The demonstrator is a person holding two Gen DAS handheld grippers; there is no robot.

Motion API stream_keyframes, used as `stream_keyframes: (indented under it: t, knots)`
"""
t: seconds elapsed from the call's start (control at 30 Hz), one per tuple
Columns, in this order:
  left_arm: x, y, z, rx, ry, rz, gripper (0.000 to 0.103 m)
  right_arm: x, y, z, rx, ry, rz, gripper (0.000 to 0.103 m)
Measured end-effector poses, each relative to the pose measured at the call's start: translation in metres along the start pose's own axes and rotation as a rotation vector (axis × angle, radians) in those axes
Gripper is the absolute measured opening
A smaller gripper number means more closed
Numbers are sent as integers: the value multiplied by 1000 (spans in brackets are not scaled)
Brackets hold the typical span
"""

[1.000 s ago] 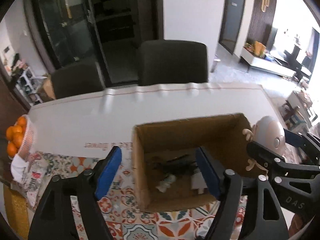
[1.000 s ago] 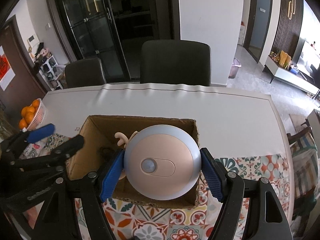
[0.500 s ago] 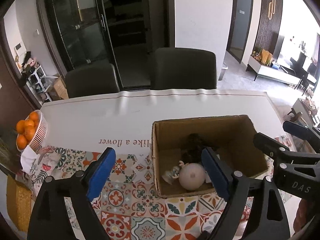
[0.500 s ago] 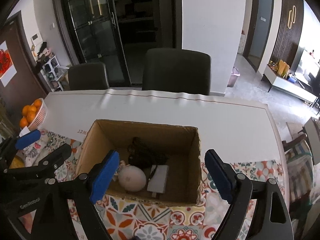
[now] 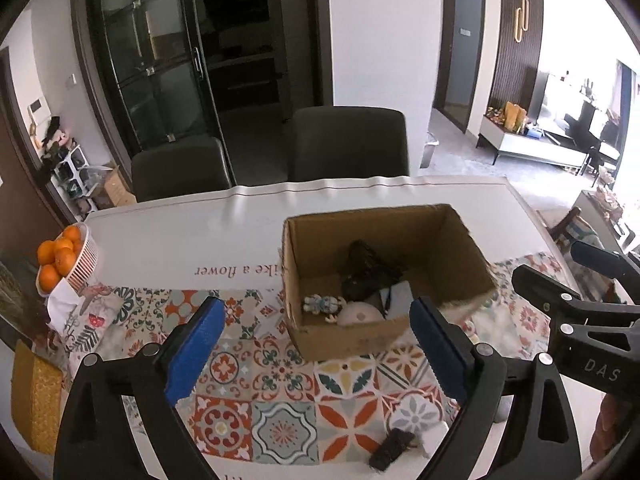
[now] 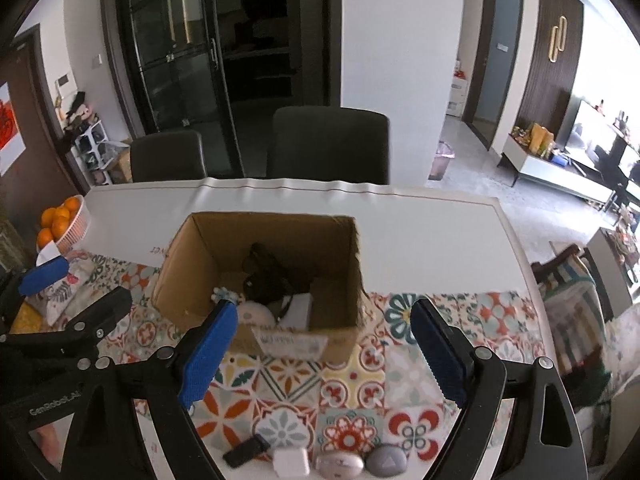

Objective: Organize rigid objects
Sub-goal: 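Withdraw both tools from the box toward the remaining items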

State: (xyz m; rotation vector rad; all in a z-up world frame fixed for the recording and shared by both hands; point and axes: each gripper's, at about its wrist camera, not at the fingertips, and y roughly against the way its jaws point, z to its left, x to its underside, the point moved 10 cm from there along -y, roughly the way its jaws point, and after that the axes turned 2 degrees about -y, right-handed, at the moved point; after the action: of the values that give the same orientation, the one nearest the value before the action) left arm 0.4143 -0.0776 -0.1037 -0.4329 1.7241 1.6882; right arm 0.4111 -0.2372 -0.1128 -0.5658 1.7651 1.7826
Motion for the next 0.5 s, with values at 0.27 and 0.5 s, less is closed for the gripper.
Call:
stream_keyframes:
  t: [0.27, 0.5]
  knots:
    - [36, 18, -20, 29, -38, 9, 95, 43, 20, -15, 16, -43, 6, 89]
    - [77, 15, -37, 82, -60, 64, 95, 87, 26, -23, 24, -78, 37, 89]
